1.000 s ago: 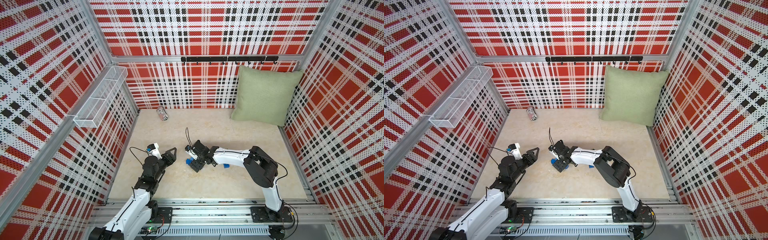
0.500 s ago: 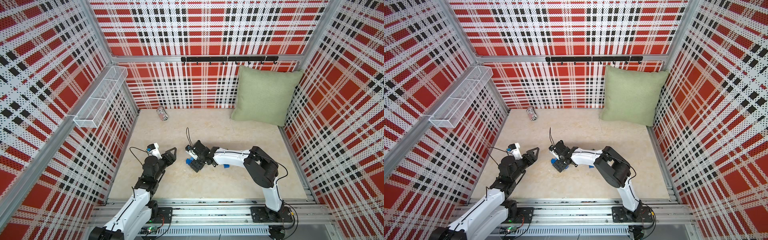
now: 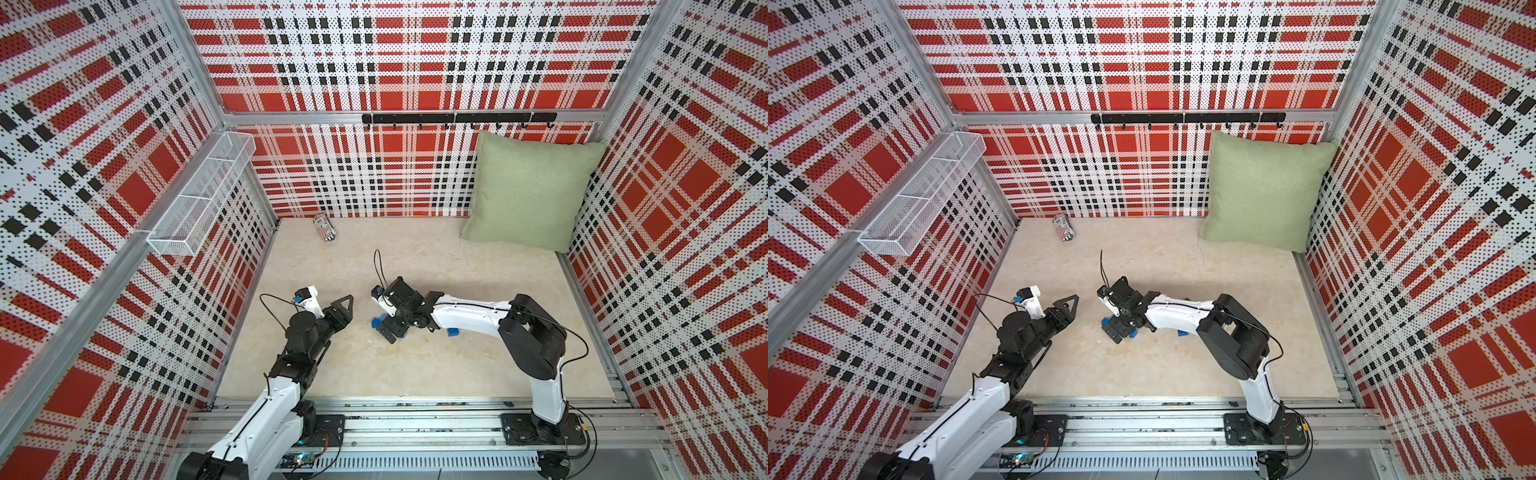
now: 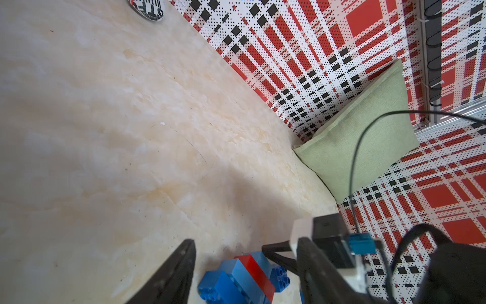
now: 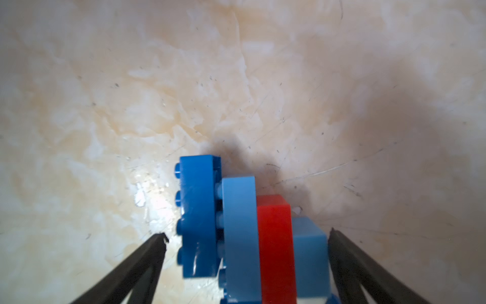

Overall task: Assemble a heart with lego
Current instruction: Assemble the lego brick with the lego brick.

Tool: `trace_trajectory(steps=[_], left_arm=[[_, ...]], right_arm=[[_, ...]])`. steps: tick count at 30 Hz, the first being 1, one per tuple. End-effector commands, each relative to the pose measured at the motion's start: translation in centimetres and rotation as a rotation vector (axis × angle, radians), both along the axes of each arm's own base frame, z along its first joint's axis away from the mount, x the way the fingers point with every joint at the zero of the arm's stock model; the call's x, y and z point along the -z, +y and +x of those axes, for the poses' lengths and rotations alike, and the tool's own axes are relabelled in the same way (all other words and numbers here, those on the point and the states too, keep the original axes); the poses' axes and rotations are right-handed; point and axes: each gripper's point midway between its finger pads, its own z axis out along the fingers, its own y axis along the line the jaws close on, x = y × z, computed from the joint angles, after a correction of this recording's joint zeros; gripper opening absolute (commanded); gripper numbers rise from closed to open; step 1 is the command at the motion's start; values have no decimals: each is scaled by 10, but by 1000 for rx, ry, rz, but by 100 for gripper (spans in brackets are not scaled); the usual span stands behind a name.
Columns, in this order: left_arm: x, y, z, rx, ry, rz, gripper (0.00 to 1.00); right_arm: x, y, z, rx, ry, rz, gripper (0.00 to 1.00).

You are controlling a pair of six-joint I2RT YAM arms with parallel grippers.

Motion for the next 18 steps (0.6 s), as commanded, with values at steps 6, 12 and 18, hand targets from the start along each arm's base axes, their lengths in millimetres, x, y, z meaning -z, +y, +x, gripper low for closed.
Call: trace_trajectory(steps=[6,12,18], left_arm=[[-2,-6,0,15,-17,12,66],[6,-28,-13,63,16,-29,66],[35,-56,-46,120,93,-110,64]], right_arm=[[-36,-34,0,90,3,75,100],[-14,-24,-4,94,28,40,100],[5,-37,-8,100,53,3,99]])
